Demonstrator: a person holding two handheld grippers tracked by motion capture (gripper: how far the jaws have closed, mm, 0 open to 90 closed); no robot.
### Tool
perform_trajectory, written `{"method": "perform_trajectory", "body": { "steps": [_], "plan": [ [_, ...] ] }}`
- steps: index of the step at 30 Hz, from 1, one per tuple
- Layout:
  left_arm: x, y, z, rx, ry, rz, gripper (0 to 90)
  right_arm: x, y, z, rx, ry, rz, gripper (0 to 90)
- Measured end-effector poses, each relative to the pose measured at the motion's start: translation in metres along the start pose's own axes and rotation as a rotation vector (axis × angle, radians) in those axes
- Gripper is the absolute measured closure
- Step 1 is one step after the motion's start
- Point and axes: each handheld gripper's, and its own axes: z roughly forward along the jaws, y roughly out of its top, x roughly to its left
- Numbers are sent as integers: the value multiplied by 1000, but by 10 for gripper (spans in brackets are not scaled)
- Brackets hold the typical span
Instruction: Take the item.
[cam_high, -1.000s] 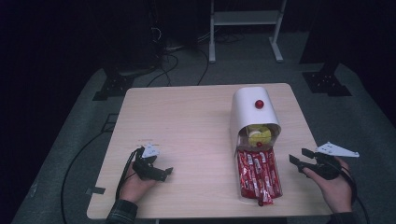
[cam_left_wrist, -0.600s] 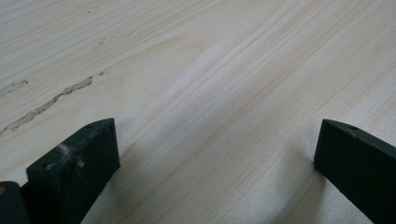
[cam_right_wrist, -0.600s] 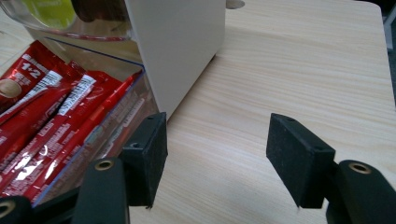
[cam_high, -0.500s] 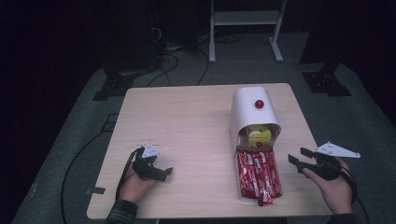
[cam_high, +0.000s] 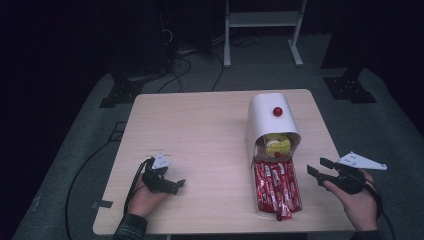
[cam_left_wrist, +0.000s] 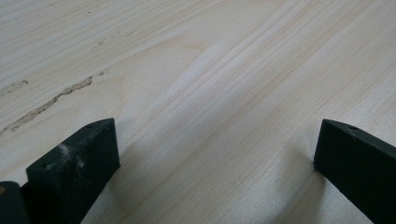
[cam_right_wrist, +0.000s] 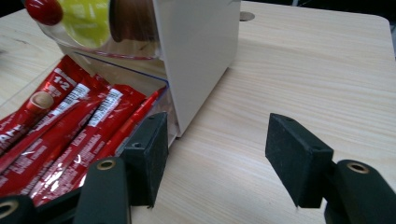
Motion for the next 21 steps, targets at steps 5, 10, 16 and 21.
{"method": "perform_trajectory", "body": {
  "steps": [5, 10, 16, 21],
  "plan": [
    [0, 0, 0, 2, 0, 2, 0, 5, 3, -2, -11, 18, -3, 387],
    [0, 0, 0, 2, 0, 2, 0, 8, 4, -2, -13, 31, 0, 387],
    [0, 0, 0, 2, 0, 2, 0, 12, 6, -3, -17, 46, -3, 387],
    [0, 0, 0, 2, 0, 2, 0, 15, 7, -3, -19, 54, -10, 390]
  ]
}}
